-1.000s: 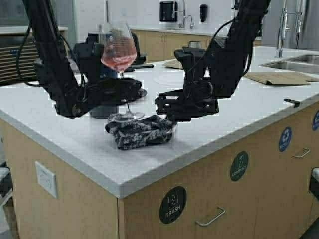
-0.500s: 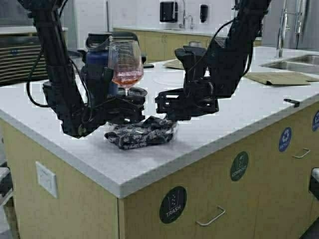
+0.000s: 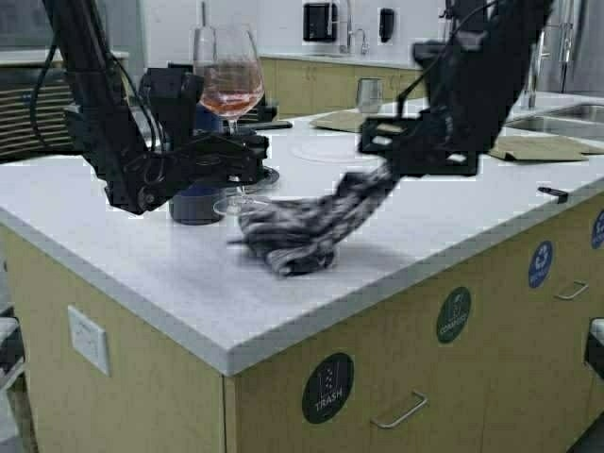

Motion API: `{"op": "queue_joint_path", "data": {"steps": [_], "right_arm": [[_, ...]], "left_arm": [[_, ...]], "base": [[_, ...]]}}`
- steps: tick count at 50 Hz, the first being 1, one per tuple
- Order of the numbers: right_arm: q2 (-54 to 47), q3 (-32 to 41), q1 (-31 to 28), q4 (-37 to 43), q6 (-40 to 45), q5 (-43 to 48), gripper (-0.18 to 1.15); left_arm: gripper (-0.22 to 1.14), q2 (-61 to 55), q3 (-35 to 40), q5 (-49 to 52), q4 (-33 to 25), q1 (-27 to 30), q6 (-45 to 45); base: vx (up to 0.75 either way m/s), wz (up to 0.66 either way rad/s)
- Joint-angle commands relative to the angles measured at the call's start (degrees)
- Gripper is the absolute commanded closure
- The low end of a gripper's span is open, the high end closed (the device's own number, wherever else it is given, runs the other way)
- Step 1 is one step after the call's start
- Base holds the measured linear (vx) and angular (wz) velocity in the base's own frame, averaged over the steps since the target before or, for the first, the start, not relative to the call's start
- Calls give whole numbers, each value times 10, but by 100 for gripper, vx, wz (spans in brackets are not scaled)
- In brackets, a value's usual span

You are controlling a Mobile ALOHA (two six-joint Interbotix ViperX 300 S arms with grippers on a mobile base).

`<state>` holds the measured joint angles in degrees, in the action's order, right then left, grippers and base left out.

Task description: Get the cloth and wipe up the spill under the wine glass

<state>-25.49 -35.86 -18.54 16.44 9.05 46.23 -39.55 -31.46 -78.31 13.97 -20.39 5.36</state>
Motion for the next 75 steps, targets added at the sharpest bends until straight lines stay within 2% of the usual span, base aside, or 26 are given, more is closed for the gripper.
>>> {"op": "queue_joint_path", "data": {"steps": [1, 8, 35, 40, 62, 75], "right_arm": [[62, -17, 33, 16, 5, 45, 90], [80, -21, 54, 17, 5, 69, 90], [66, -17, 54, 11, 4, 70, 90], [63, -17, 54, 10, 4, 70, 90], [59, -21, 54, 4, 4, 70, 90], [60, -25, 54, -7, 5, 70, 90]], "left_arm": [[79, -3, 16, -4, 3, -3, -2], [78, -33, 28, -5, 5, -4, -2], [75, -108, 62, -17, 25, -3, -3], [65, -112, 62, -17, 30, -3, -6], [5, -132, 56, -54, 25, -3, -65], [1, -117, -4, -105, 11, -3, -79]], "base": [[0, 0], [0, 0], [0, 0], [0, 0], [0, 0], [0, 0]]}}
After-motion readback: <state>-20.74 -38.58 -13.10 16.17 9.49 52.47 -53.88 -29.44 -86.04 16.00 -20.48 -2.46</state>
